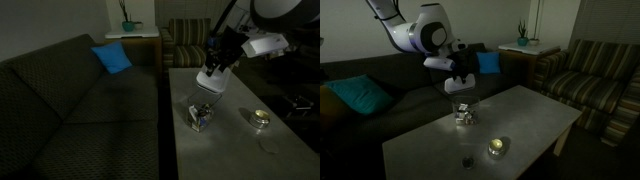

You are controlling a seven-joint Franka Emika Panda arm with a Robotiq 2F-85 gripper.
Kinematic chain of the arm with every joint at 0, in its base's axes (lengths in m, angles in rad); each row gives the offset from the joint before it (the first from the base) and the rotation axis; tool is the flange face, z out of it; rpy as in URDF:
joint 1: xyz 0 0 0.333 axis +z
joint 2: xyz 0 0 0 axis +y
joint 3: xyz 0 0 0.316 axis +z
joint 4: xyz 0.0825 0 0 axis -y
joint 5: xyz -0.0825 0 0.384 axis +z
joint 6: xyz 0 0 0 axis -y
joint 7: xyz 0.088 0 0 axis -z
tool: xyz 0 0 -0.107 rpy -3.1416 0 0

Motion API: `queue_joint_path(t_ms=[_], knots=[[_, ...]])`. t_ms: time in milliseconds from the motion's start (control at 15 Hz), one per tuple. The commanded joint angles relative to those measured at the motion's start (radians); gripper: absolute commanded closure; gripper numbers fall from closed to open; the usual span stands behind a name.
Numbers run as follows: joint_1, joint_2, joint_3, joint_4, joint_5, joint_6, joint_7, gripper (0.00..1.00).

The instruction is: Put the white lid on top of the clear storage jar then press down the button on the lid

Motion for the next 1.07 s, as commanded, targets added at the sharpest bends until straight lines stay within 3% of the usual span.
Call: queue_joint_path(t_ms=[0,533,1000], knots=[[-0.024,0.021,0.023,0.060,0.000,-0.064,-0.031,0.71],[-0.076,0.152,0.085,0.278,0.025,-0.293,-0.048,0.71],[-0.077,0.297,0.104,0.454,0.052,-0.342,-0.022,0.71]])
